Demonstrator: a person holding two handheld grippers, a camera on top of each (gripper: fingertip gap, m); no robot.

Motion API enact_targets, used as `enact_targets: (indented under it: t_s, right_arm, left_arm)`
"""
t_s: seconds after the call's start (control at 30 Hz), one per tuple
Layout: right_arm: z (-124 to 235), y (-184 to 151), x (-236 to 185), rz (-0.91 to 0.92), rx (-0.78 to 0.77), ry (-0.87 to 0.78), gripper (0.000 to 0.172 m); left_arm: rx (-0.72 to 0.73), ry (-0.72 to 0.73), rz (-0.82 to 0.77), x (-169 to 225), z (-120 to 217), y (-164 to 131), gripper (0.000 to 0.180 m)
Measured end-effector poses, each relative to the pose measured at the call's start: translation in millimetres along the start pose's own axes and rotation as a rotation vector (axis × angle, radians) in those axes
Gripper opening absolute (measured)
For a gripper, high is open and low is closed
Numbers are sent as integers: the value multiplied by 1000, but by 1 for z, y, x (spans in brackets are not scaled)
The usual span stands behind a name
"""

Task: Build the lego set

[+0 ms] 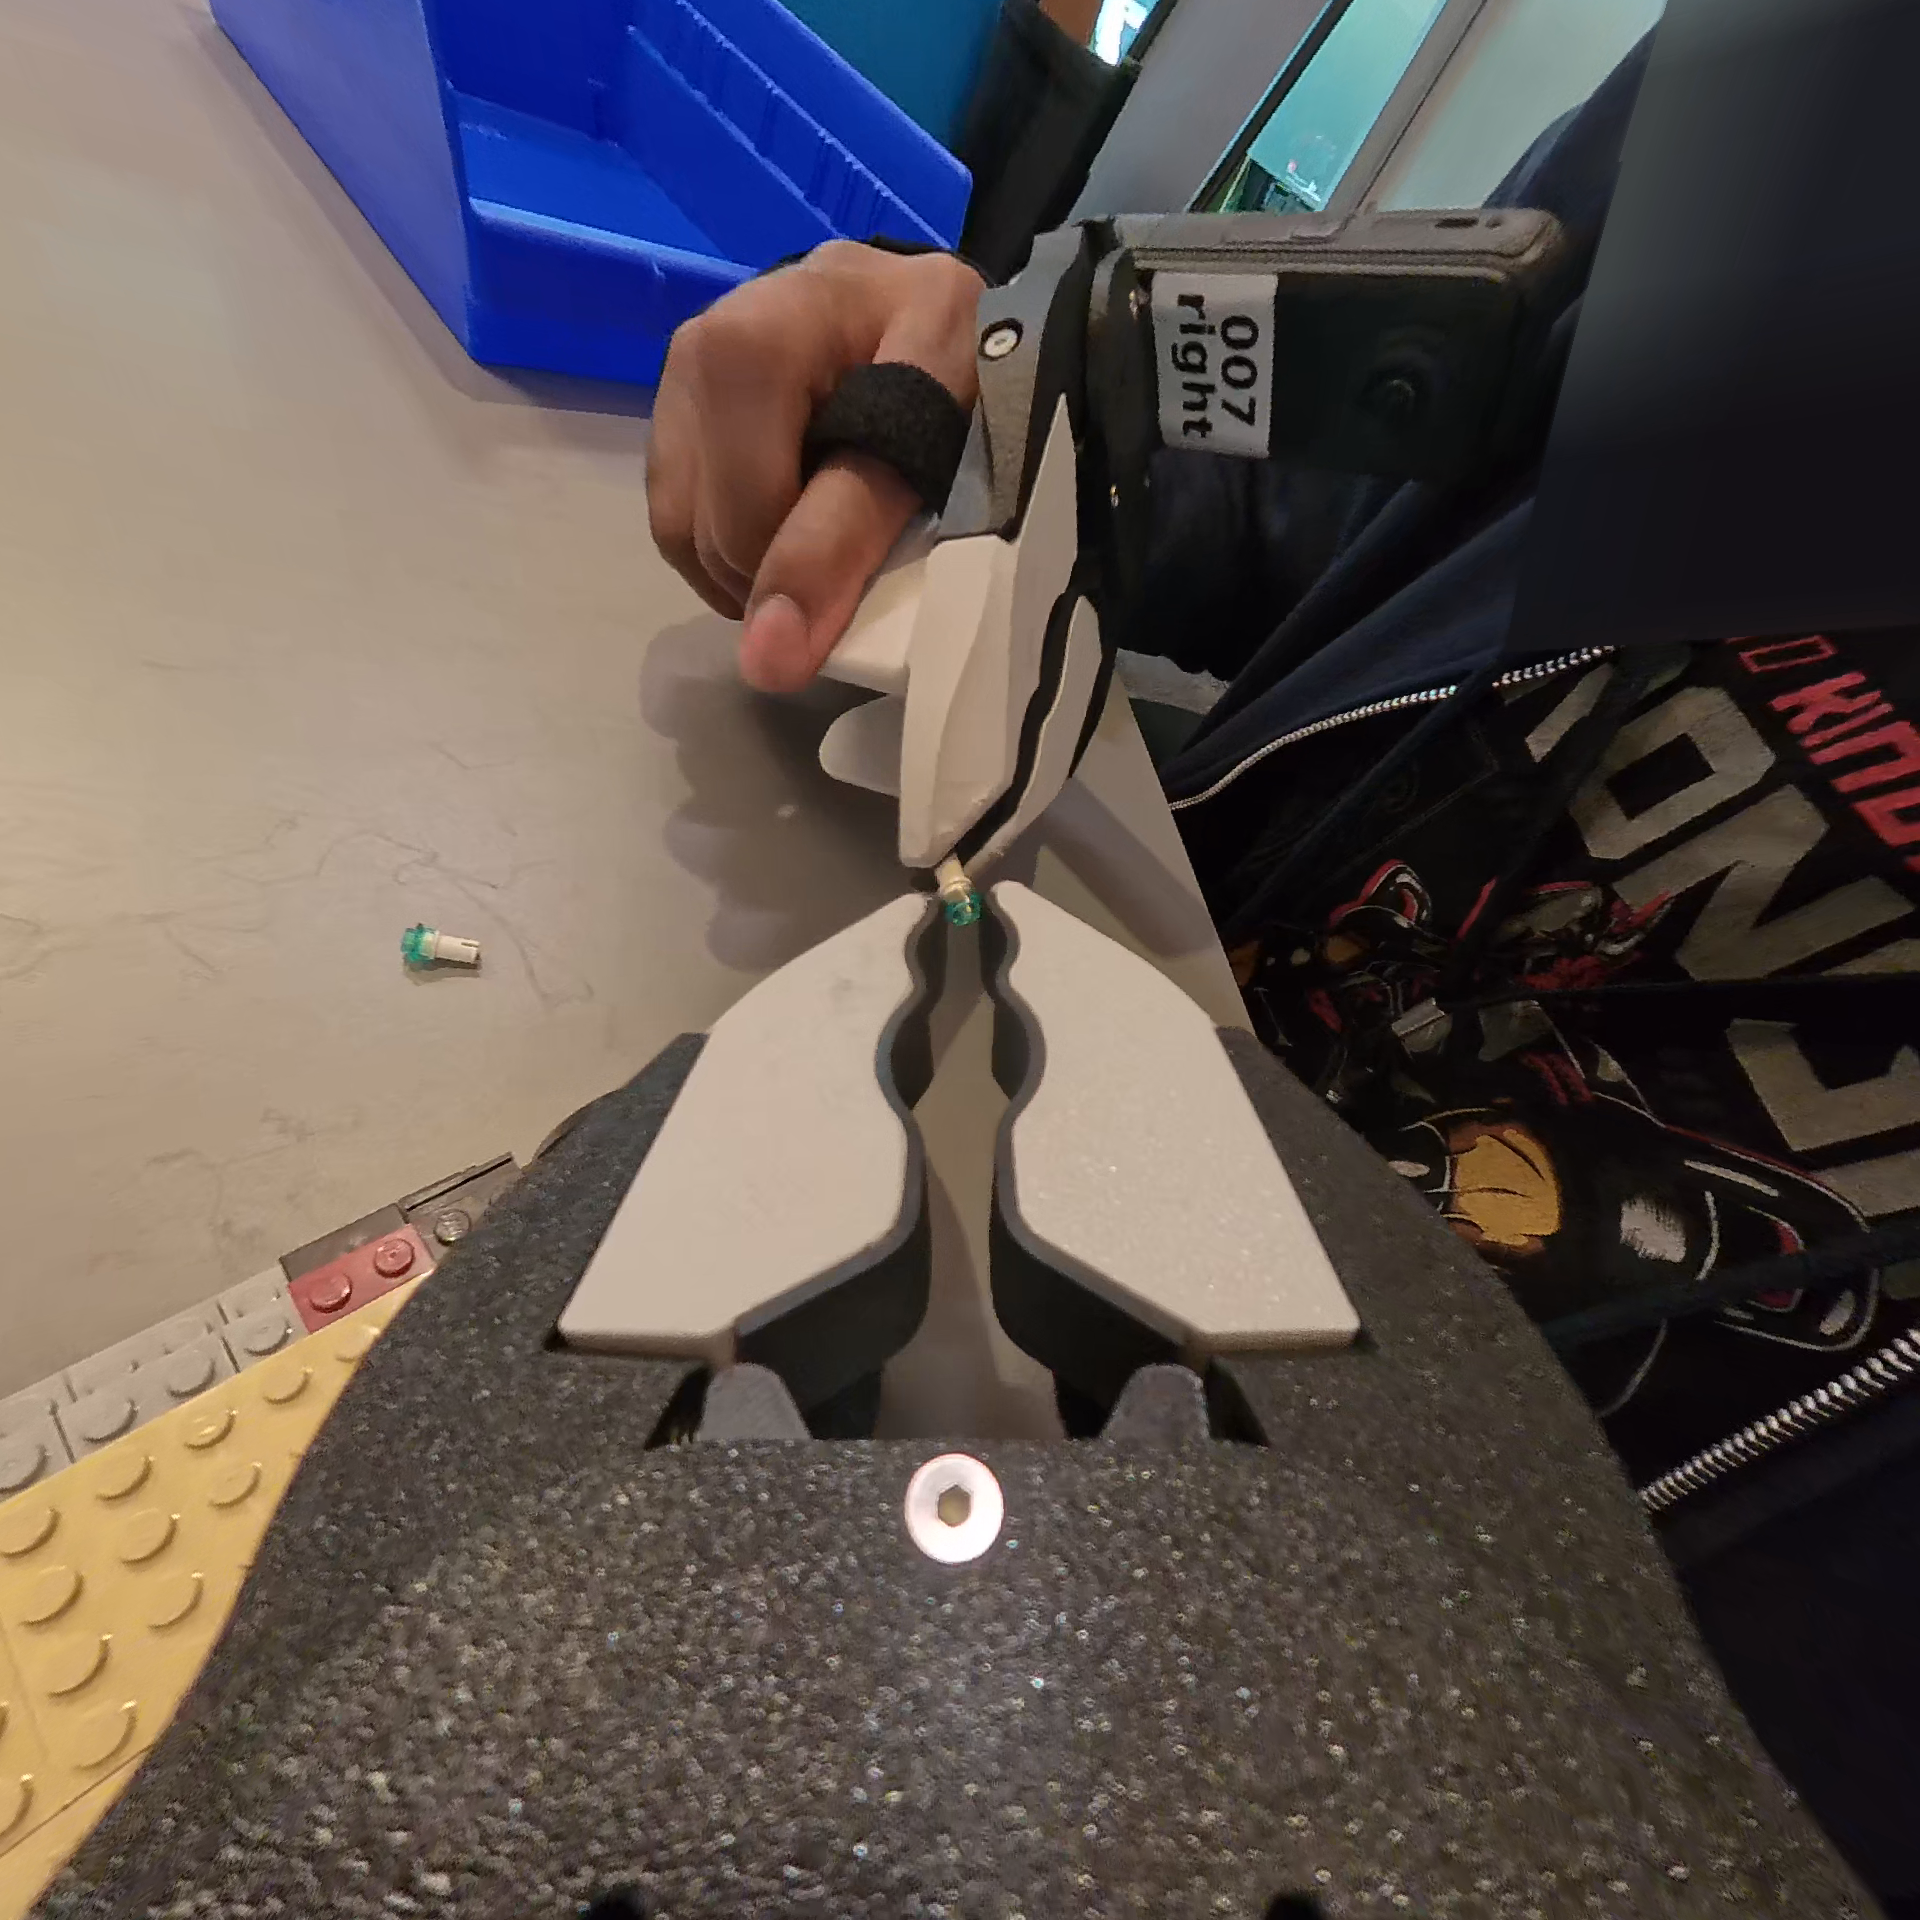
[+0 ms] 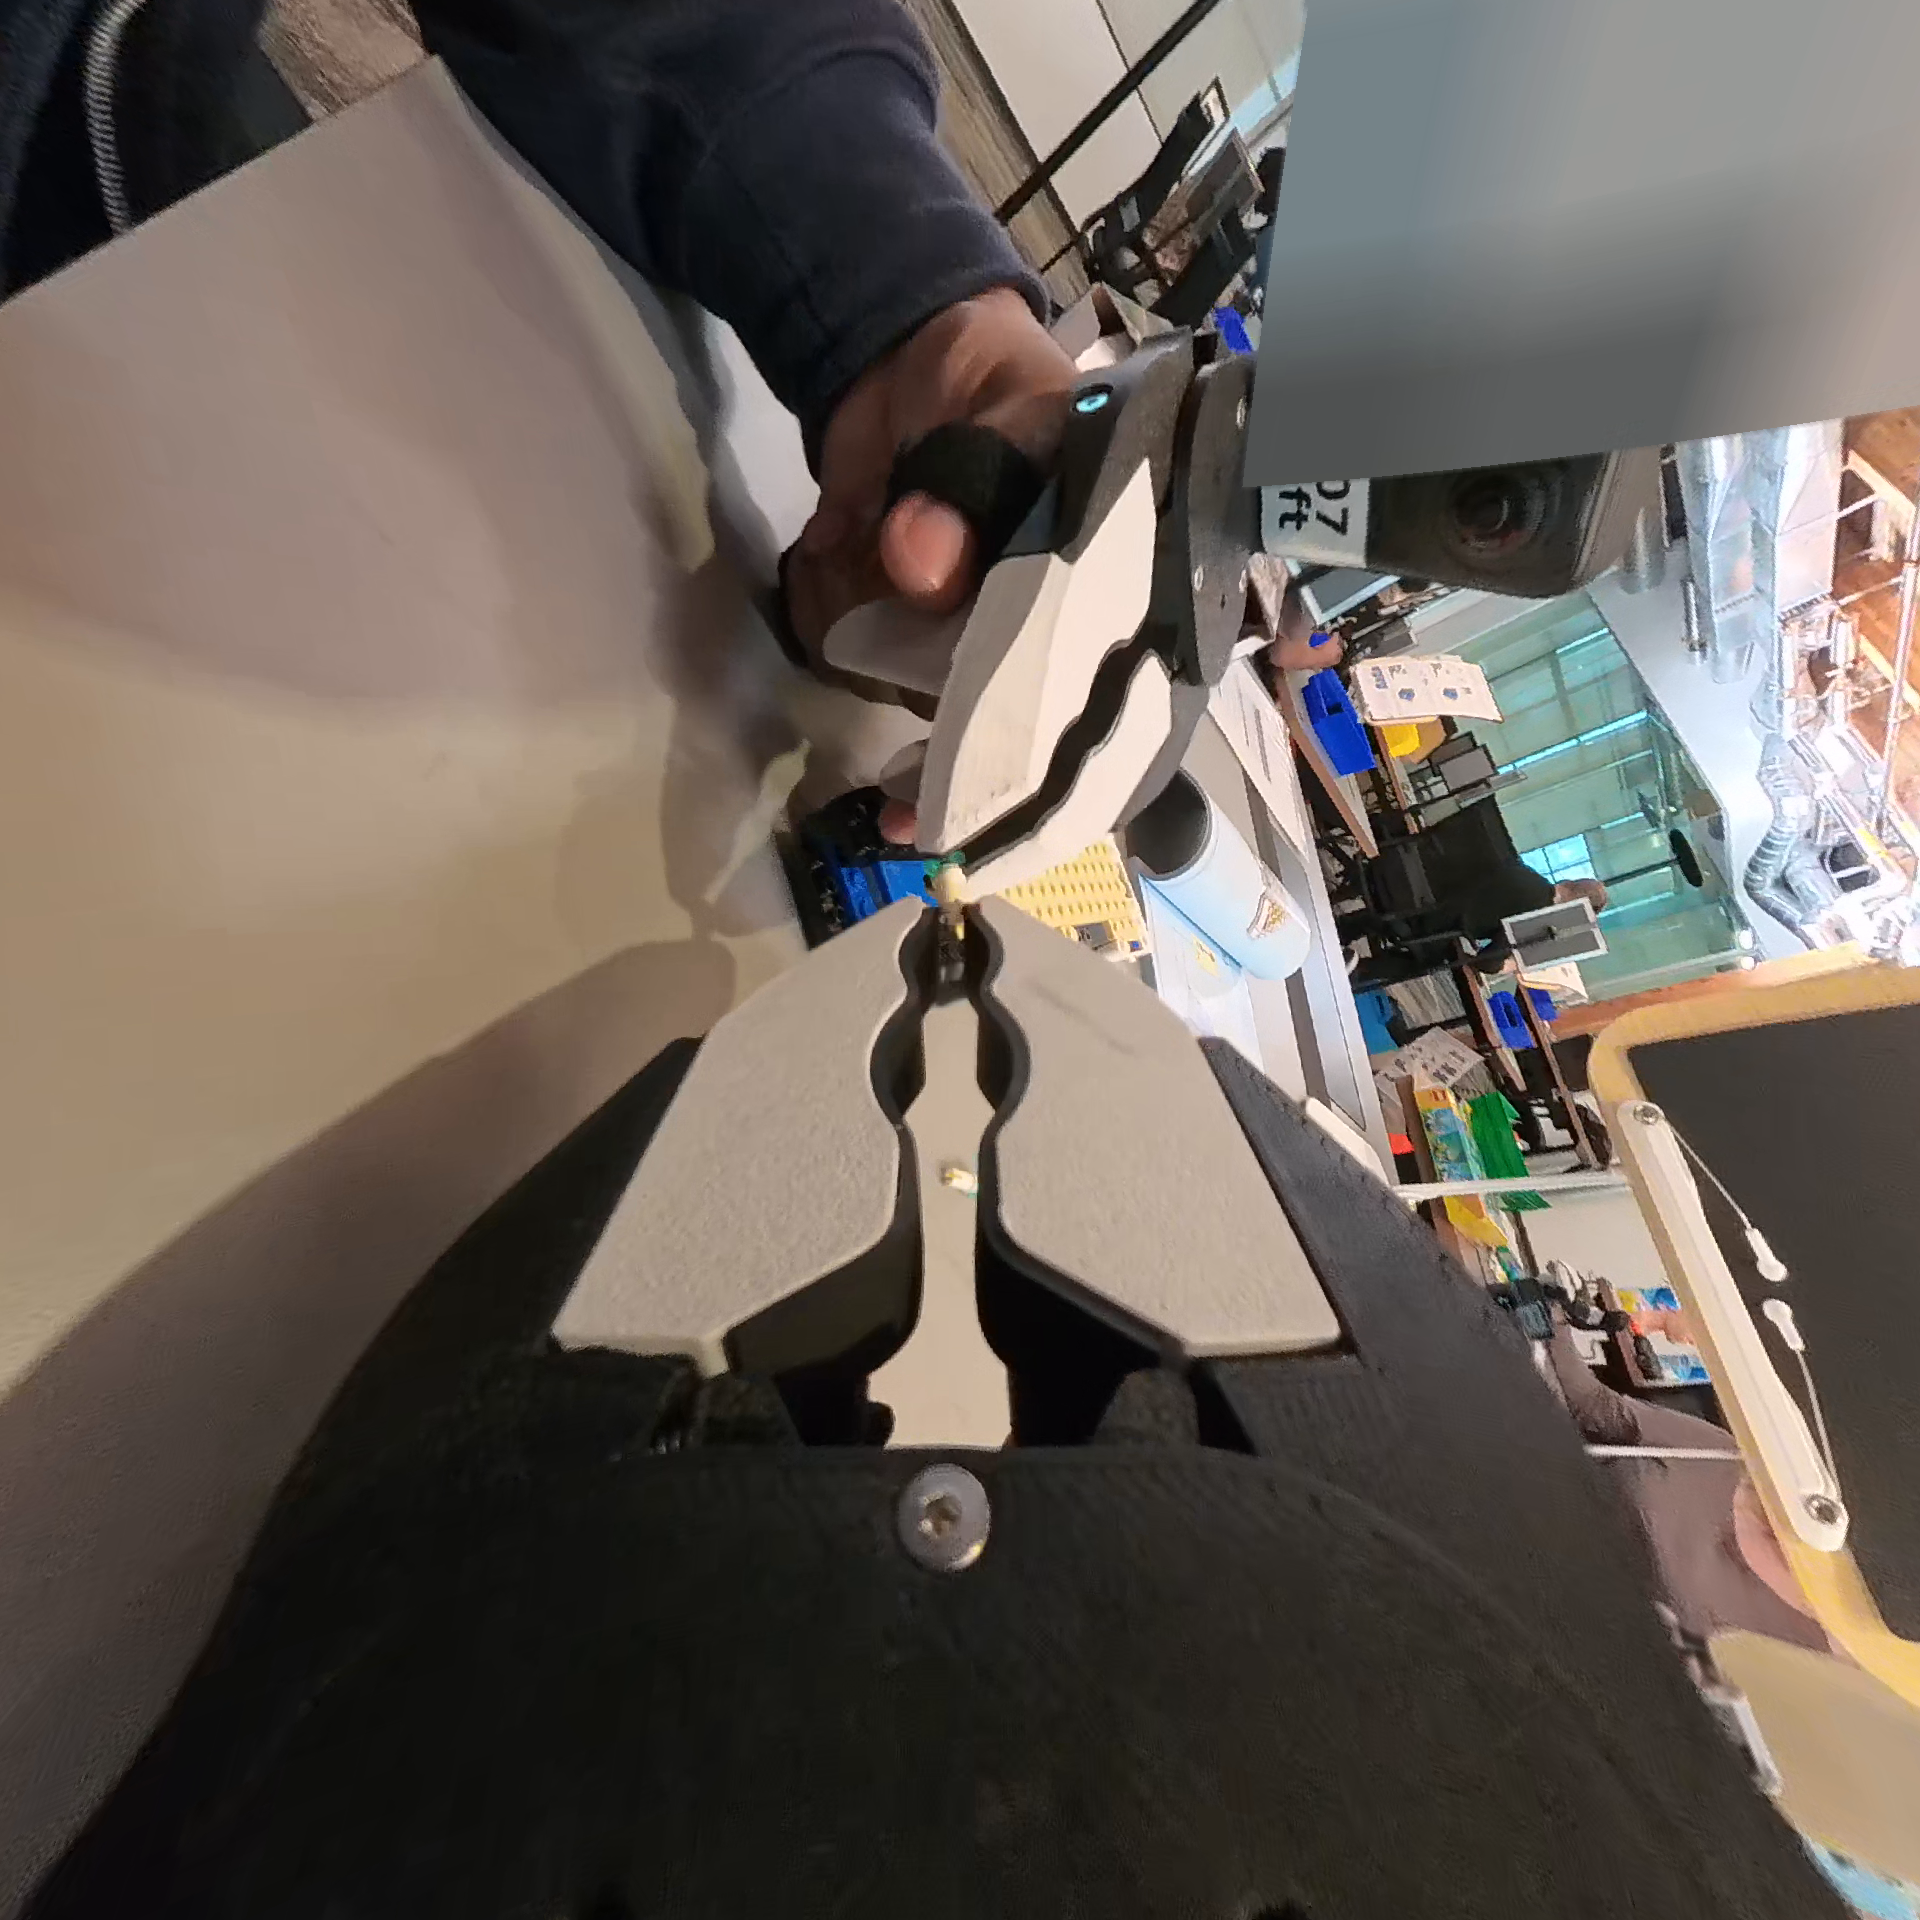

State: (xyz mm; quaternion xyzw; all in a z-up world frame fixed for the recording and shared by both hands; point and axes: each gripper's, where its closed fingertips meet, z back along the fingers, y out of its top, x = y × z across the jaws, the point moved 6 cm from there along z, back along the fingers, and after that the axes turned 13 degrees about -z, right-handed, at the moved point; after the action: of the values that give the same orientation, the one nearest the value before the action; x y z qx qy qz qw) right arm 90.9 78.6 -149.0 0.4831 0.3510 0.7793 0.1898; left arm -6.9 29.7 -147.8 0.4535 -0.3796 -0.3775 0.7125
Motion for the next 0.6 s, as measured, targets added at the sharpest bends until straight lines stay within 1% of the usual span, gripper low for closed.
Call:
enact_targets:
  t_s: [0.4, 0.47, 0.6]
  right_arm:
    - [0, 5, -5, 10, 12, 105, 4]
    - [0, 4, -4, 2, 11, 94, 4]
    - [0, 1, 4, -71, 10, 36, 4]
  left_arm:
    - [-30, -102, 27, 6, -6, -3, 6]
    - [-28, -86, 24, 5, -6, -3, 6]
    - [20, -22, 38, 0, -1, 0, 7]
